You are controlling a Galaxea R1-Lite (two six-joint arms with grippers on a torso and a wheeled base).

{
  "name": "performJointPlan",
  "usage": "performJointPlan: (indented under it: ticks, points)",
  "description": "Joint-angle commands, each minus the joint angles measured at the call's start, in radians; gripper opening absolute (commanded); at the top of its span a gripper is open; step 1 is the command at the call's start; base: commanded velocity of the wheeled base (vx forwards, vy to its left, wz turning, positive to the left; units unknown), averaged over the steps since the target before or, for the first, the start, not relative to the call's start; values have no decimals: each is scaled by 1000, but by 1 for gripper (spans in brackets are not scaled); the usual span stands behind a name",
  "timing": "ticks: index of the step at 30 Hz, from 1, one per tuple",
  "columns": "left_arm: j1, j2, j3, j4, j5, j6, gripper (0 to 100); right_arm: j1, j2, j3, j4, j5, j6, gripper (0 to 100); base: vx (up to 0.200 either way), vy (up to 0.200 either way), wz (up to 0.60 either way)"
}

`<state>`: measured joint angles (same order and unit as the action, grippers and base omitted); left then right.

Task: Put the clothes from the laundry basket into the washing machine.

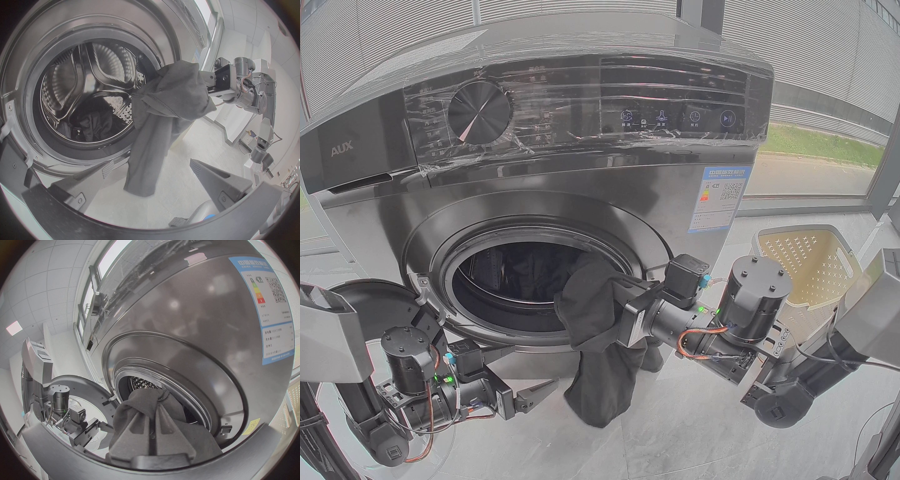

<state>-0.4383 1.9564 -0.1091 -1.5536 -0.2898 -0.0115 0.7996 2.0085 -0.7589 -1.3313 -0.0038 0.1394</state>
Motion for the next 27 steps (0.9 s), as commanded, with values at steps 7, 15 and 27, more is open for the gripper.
performJointPlan:
  ticks: [7, 15, 27]
  points:
    - [-74, -4, 3, -3, -17, 1, 100, 9, 16, -3, 14, -15, 8, 0, 0, 0, 0]
    - [-195, 10, -73, -2, -20, -15, 100, 15, 24, -7, 29, -44, 6, 0, 0, 0, 0]
    - [-224, 144, -228, -3, 92, -36, 100, 15, 16, -5, 30, -44, 6, 0, 0, 0, 0]
